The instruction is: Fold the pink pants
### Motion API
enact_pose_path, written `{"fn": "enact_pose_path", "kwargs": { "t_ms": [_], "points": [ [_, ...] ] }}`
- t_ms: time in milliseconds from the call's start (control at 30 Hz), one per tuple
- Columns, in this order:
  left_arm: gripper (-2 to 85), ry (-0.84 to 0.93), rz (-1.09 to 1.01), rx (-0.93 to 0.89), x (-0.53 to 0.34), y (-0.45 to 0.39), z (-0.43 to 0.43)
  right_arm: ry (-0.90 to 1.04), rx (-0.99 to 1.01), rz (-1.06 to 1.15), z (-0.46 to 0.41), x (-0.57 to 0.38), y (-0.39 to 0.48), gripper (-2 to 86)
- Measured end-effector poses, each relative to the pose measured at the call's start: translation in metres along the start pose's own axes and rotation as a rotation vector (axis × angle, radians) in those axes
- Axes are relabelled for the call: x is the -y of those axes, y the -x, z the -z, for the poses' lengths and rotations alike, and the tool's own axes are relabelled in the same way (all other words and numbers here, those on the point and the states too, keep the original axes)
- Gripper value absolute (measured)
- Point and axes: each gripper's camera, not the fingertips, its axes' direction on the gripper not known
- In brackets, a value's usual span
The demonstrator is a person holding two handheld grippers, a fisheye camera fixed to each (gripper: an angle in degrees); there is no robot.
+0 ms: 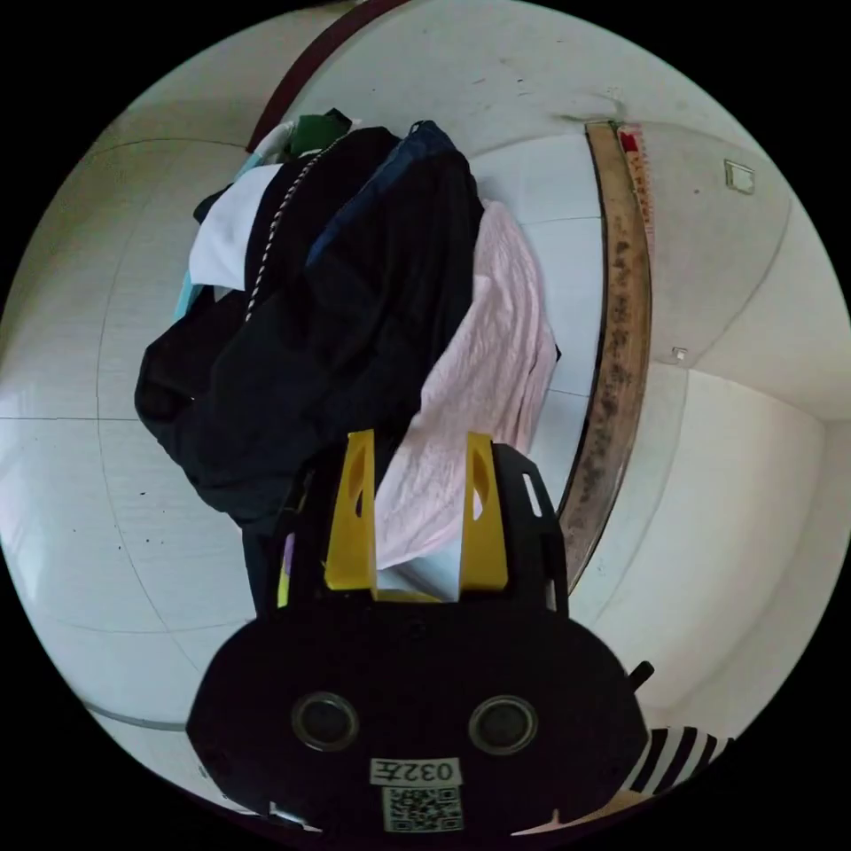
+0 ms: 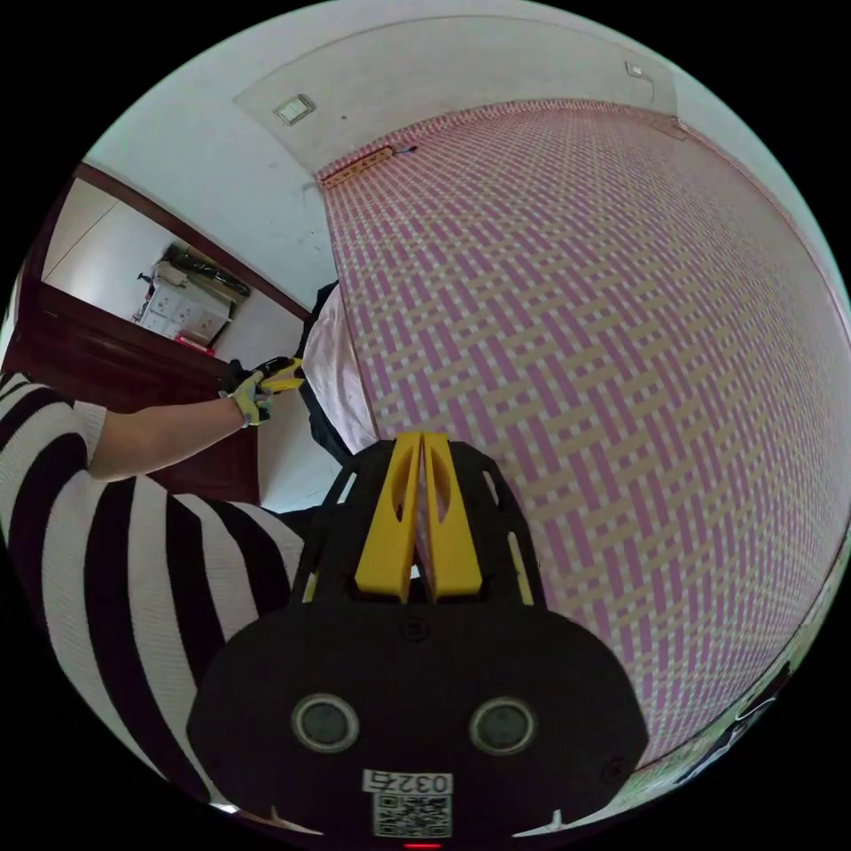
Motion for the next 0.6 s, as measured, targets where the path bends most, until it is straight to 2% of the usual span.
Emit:
{"fn": "enact_pose_path", "kwargs": {
  "t_ms": [133,267,367,533,600],
  "points": [
    [0.7,0.060,-0.064,-0.024,0.009,0.016,0.002,-0.015,-0.004,0.002,-0.001,0.006,0.021,-1.0],
    [-0.6,0.050,-0.080,0.026,0.006,0.033,0.021,-0.029,0.001,-0.020,-0.004,-0.004,0.027,-1.0],
    [-0.9,0.076,-0.132,-0.098,0.000,0.053,0.040,-0.052,0.000,-0.029,-0.004,-0.020,0.027,-1.0],
    [-0.9,0.118,-0.388,-0.581,-0.032,0.072,0.084,-0.118,0.010,-0.041,0.000,-0.059,0.016,-1.0],
    [-0.9,0.097,-0.493,-0.715,-0.050,0.068,0.106,-0.143,0.012,-0.043,0.001,-0.076,0.009,-1.0]
  ]
}}
